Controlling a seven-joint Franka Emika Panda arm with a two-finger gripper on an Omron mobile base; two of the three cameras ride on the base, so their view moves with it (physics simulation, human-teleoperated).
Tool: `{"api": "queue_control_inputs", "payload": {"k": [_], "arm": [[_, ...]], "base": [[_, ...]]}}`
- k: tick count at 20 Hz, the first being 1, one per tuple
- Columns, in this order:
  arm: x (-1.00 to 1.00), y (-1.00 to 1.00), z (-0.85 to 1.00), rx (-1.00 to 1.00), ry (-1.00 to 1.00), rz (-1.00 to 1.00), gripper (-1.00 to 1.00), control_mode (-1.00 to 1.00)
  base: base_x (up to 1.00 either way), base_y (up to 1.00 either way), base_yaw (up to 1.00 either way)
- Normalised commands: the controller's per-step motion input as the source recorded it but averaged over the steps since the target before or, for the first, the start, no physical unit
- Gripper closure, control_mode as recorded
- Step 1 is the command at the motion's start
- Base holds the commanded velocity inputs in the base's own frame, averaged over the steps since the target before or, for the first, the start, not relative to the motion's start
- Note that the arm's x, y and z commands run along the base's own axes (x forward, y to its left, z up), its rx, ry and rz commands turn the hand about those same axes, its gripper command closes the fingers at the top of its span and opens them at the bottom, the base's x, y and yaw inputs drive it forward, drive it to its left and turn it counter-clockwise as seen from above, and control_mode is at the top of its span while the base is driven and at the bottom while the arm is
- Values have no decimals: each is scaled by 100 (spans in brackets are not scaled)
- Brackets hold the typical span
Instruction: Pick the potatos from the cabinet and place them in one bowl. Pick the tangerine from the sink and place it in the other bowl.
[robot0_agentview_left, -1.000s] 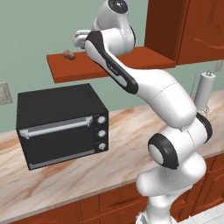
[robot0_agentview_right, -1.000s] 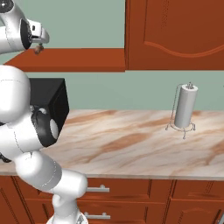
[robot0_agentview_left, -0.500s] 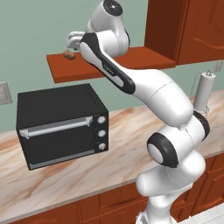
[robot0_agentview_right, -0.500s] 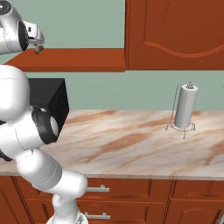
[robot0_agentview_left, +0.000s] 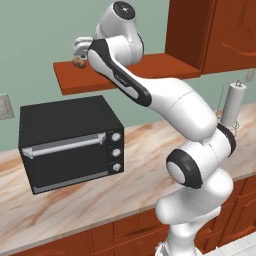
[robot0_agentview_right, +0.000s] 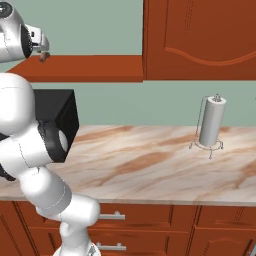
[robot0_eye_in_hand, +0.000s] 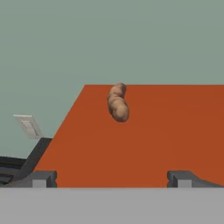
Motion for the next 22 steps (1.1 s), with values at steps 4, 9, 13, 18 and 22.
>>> {"api": "queue_control_inputs", "payload": {"k": [4,9,13,18,22], "arm": [[12,0,-31,0,0,0,-100,-100],[32,1,-34,0,0,2,-100,-100],[45,3,-16,0,0,3,-100,-100],[36,14,5,0,3,0,-100,-100],[29,19,17,0,8,0,-100,-100]], "base": [[0,0,0],[0,0,0],[0,0,0],[0,0,0],[0,0,0]]}}
